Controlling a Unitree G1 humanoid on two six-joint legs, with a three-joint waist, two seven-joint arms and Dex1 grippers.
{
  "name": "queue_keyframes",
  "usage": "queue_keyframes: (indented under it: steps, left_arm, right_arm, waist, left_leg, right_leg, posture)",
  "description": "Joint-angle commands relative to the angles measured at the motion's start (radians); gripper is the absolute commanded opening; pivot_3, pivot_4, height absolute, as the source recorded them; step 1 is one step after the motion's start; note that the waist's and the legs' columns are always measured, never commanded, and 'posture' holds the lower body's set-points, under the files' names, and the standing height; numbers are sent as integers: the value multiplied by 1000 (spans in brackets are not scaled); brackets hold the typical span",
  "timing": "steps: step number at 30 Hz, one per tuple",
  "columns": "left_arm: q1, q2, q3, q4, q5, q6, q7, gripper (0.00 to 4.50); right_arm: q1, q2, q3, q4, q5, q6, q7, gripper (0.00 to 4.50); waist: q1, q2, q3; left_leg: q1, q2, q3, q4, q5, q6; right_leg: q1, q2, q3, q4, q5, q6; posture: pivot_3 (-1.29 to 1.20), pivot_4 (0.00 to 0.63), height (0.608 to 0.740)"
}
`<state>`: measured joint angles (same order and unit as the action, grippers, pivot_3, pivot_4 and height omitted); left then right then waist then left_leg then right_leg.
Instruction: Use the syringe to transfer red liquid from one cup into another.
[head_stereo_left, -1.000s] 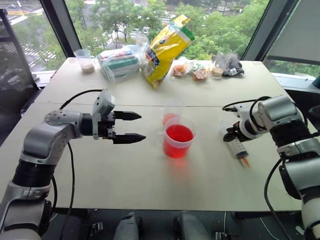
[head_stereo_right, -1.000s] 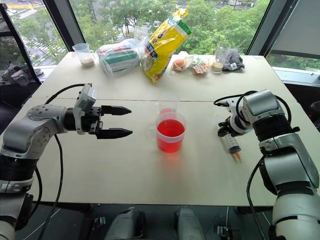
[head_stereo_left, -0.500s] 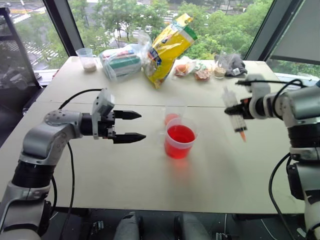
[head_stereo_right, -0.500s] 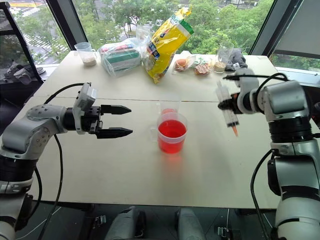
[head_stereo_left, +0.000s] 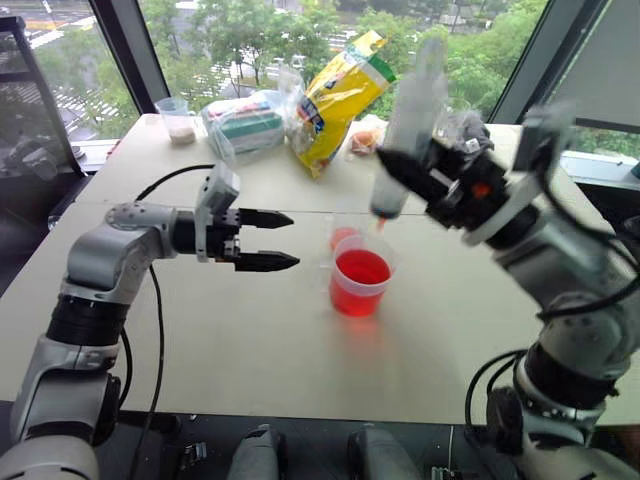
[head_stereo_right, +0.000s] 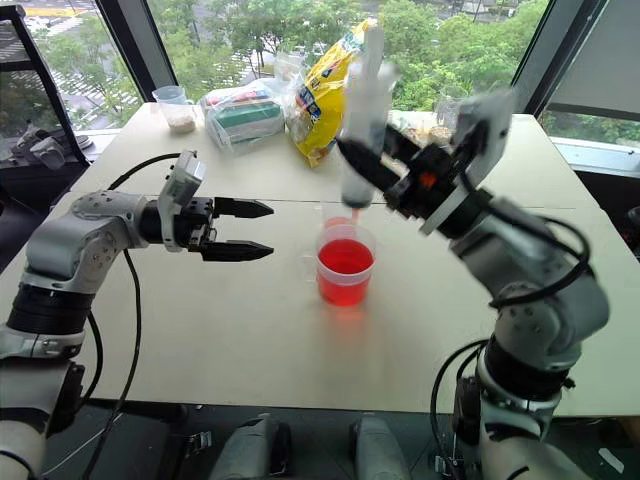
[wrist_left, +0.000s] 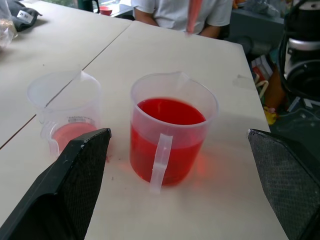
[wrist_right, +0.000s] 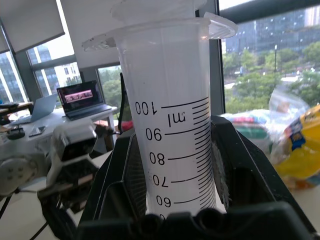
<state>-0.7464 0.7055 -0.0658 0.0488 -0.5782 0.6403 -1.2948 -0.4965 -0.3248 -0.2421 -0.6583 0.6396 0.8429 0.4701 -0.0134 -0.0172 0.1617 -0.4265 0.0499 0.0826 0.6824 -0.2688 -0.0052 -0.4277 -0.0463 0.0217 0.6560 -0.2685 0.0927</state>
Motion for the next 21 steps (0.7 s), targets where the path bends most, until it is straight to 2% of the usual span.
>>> queue_keyframes:
  steps: [1,8,15,21]
  left_arm:
    - [-33,7,7,-7,4,-6,-17,4500]
    - [-38,16,13,-50,-14,30,-25,4500]
    - [-79,-9,45,-53,-37,55,1,4500]
    - [-232,-91,81,24,-104,107,24,4500]
  right_arm:
    - [61,16,88,33,-112,-216,23,1383]
    - [212,43,218,187,-274,-512,54,1383]
    - [255,51,266,212,-302,-575,44,1383]
    - [267,40,290,218,-319,-592,45,1383]
  waist:
    - [-3,0,0]
    - [-2,0,0]
    - [-1,0,0]
    - [2,0,0]
  left_leg:
    - [0,0,0,0,0,0]
    - [1,0,-1,0,0,0]
    - [1,0,-1,0,0,0]
    - [0,0,-1,1,0,0]
  right_leg:
    - [0,0,0,0,0,0]
    - [0,1,0,0,0,0]
    - [0,1,0,1,0,0]
    - [1,0,0,0,0,0]
  posture:
    - [0,150,740]
    - [0,150,740]
    - [0,150,740]
    - [0,150,740]
